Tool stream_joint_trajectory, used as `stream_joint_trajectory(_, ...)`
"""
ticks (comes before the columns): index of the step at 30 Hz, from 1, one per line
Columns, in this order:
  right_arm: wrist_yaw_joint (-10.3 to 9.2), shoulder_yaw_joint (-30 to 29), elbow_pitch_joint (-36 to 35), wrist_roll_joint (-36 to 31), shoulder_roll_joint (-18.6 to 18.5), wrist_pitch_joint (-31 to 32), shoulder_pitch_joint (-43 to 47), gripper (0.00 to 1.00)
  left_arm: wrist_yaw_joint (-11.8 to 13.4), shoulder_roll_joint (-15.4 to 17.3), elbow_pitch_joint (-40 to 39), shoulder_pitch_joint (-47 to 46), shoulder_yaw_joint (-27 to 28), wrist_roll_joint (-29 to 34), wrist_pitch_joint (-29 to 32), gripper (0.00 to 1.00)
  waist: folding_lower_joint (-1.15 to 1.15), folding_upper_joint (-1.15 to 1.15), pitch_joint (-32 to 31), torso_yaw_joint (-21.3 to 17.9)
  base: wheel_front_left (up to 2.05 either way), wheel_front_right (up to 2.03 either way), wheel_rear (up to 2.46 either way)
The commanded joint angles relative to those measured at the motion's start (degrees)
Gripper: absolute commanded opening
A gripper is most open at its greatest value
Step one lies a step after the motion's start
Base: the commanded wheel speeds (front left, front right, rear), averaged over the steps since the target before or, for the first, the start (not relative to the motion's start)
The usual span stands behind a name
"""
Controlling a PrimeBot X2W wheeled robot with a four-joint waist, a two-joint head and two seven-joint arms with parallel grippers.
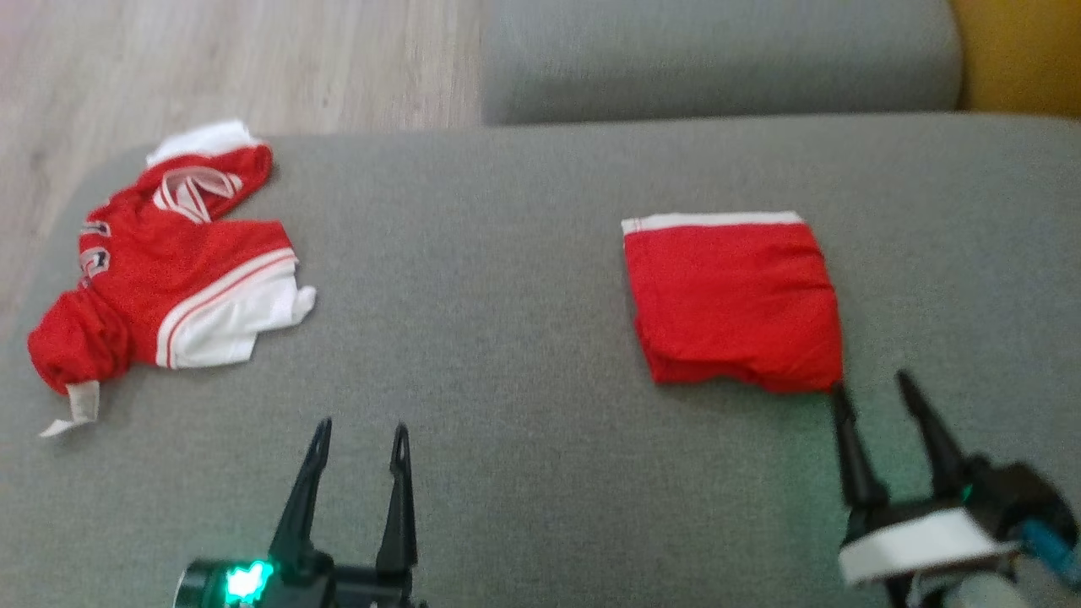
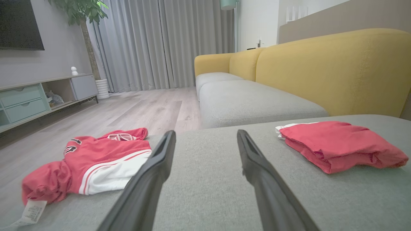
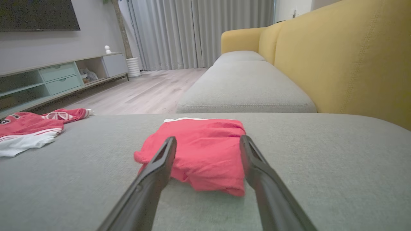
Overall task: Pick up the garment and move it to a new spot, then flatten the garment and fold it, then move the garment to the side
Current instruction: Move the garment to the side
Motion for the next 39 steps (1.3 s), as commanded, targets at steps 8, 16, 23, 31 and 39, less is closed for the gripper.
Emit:
stream_joint_trajectory(8, 0.39, 0.38, 11.63, 6.00, -4.99, 0.59, -16.18, 1.00, 1.59, -0.30, -2.87, -8.41, -0.59, -1.11, -0.13, 1.00, 0.00, 0.00, 9.35, 1.38, 0.00, 0.00, 0.00)
stream_joint_trajectory(16, 0.39, 8.15, 25.60, 18.76, -10.98, 11.62, -30.11, 1.00, 2.33, -0.31, -1.52, -12.72, -3.81, -0.55, -0.13, 1.00, 0.00, 0.00, 13.94, 2.04, 0.00, 0.00, 0.00)
stream_joint_trajectory(23, 0.39, 16.16, 24.63, 27.73, -16.87, 12.93, -32.52, 0.00, 3.13, -0.31, -1.85, -14.50, -4.72, -0.94, -0.13, 1.00, 0.00, 0.00, 16.57, 1.08, 0.00, 0.00, 0.00)
stream_joint_trajectory(31, 0.39, 15.28, 23.27, 25.36, -31.83, 13.65, -36.22, 0.00, 2.30, -0.13, -3.56, -18.60, -4.86, 0.12, -0.13, 1.00, 0.00, 0.00, 24.78, -5.07, 0.00, 0.00, 0.00)
stream_joint_trajectory(39, 0.39, 5.52, 23.45, 23.23, -45.63, 15.12, -37.40, 0.00, 0.66, 0.21, -3.65, -26.62, -6.16, 1.11, -0.13, 1.00, 0.00, 0.00, 35.13, -7.25, 0.00, 0.00, 0.00)
